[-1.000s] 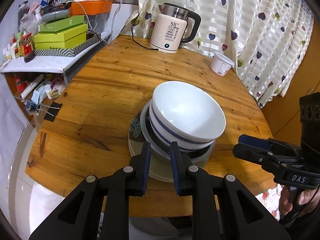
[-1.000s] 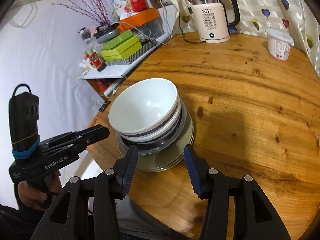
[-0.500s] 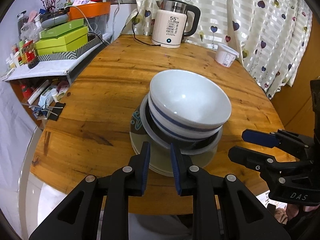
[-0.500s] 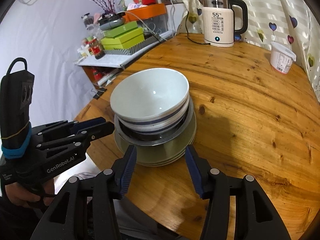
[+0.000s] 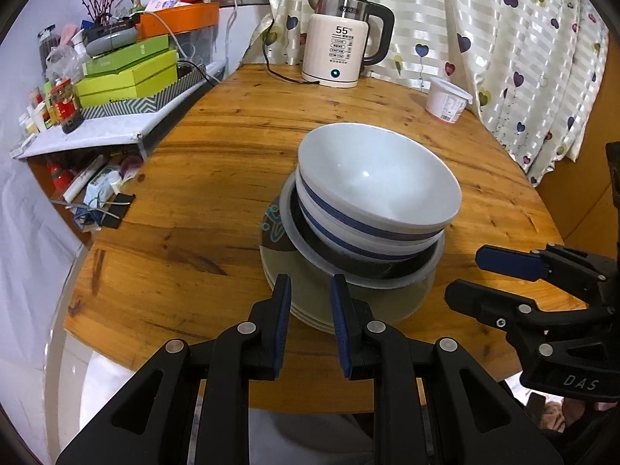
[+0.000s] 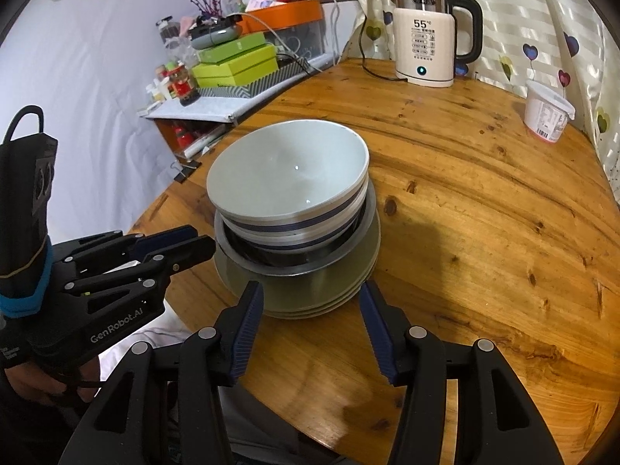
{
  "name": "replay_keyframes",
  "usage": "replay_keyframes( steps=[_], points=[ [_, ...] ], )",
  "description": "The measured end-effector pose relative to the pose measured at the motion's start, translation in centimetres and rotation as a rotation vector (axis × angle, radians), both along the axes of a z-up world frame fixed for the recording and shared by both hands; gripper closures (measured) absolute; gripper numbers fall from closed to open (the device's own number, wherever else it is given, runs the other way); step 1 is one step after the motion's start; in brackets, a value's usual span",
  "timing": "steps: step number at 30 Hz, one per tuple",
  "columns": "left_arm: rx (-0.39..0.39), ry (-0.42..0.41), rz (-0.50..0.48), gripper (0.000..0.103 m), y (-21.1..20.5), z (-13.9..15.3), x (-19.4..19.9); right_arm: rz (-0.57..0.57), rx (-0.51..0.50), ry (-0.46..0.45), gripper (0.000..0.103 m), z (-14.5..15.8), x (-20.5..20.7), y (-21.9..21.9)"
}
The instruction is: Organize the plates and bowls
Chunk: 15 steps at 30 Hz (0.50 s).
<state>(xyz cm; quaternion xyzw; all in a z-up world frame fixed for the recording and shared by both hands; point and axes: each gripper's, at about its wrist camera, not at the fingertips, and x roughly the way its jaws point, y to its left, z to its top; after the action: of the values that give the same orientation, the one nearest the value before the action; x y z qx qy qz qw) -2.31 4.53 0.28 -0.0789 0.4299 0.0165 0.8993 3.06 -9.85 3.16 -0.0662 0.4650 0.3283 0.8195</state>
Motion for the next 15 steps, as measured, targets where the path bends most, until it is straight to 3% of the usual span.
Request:
replay_keyframes(
  steps=[2, 6, 15],
  points=[
    [-0.016, 0.006, 0.001, 0.081, 0.18, -0.16, 0.02, 0.001, -0.001, 0.006, 0.051, -0.16, 0.08, 0.02],
    [0.041, 0.023, 0.028, 0.081, -0.04, -0.29, 0.12, 0.005, -0.001, 0.008, 0.051, -0.30, 0.07, 0.04],
    [0.030, 0.029, 0.035, 0.081, 0.05, -0.53, 0.12, 0.005, 0.000, 0.011, 0.051, -0.34, 0.04, 0.11]
  ],
)
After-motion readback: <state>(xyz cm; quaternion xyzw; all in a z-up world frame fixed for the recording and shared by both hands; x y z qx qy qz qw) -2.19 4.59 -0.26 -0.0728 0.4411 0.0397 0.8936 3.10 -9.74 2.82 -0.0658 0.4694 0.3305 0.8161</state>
